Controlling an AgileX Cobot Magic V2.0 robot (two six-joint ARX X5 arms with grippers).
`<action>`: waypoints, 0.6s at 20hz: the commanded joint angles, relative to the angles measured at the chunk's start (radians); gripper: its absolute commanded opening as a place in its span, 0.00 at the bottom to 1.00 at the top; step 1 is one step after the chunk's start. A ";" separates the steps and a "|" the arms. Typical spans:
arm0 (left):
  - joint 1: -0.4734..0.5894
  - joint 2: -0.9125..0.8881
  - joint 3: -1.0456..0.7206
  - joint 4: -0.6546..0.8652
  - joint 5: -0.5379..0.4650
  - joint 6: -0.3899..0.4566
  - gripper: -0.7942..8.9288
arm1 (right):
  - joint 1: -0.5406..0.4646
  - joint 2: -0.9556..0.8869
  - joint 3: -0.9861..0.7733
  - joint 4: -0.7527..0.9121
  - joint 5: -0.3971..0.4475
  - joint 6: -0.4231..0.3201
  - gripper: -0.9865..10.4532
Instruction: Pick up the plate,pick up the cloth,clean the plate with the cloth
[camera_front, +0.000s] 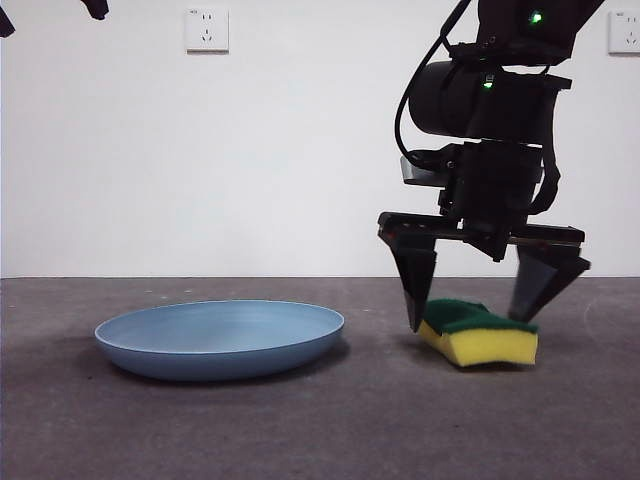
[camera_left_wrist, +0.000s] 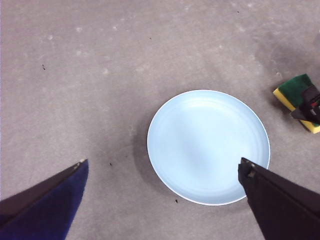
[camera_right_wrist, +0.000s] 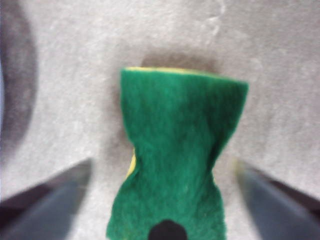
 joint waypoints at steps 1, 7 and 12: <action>-0.003 0.000 -0.004 0.006 -0.001 -0.004 0.60 | 0.000 -0.006 -0.007 -0.006 -0.001 0.008 0.61; -0.003 0.025 -0.004 -0.002 -0.003 0.001 0.53 | 0.000 -0.193 -0.007 -0.087 -0.001 -0.034 0.20; -0.003 0.043 -0.004 0.001 -0.001 0.061 0.07 | 0.002 -0.430 -0.007 -0.092 0.002 -0.062 0.08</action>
